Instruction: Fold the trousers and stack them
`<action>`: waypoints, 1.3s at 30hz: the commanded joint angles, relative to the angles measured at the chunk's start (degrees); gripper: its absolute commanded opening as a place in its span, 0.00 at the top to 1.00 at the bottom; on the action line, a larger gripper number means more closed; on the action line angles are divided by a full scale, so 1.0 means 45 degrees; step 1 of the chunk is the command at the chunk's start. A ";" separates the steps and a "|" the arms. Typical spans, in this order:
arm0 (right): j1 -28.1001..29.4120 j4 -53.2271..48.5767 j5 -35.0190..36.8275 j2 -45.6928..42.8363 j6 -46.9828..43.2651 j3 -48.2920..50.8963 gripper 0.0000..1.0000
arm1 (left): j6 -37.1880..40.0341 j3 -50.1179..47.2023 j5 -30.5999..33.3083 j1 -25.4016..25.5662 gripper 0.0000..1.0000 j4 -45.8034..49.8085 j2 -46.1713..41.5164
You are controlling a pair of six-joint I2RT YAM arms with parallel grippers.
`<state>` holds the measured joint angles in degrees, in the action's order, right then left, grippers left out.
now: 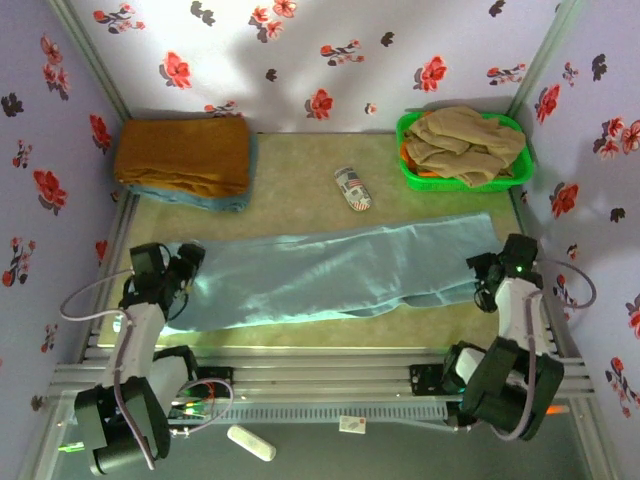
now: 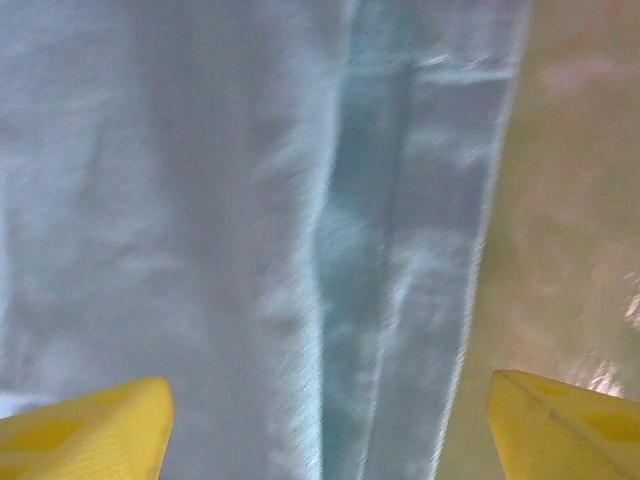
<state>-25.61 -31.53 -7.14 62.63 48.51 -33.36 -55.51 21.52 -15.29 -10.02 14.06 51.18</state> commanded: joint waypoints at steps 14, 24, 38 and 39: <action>-0.1050 0.2109 -0.0544 0.4872 -0.0312 -0.1432 0.77 | 0.0220 -0.0659 -0.0673 0.0039 0.16 -0.0623 0.0409; -0.1160 0.0476 0.0598 0.4083 -0.1299 -0.4071 0.93 | 0.0535 -0.0912 -0.0470 -0.0231 0.18 -0.1667 0.1552; -0.1048 -0.0684 0.2068 0.1827 -0.1351 -0.2449 0.38 | 0.0905 -0.1704 -0.0669 -0.0767 0.18 -0.1628 0.1132; -0.1016 -0.0585 0.1726 0.1516 -0.1445 -0.2295 0.37 | 0.0941 -0.1644 -0.0672 -0.0844 0.17 -0.1316 0.0863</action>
<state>-30.06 -33.45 -0.40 73.36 42.02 -45.43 -54.11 15.73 -21.67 -12.38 -0.10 56.93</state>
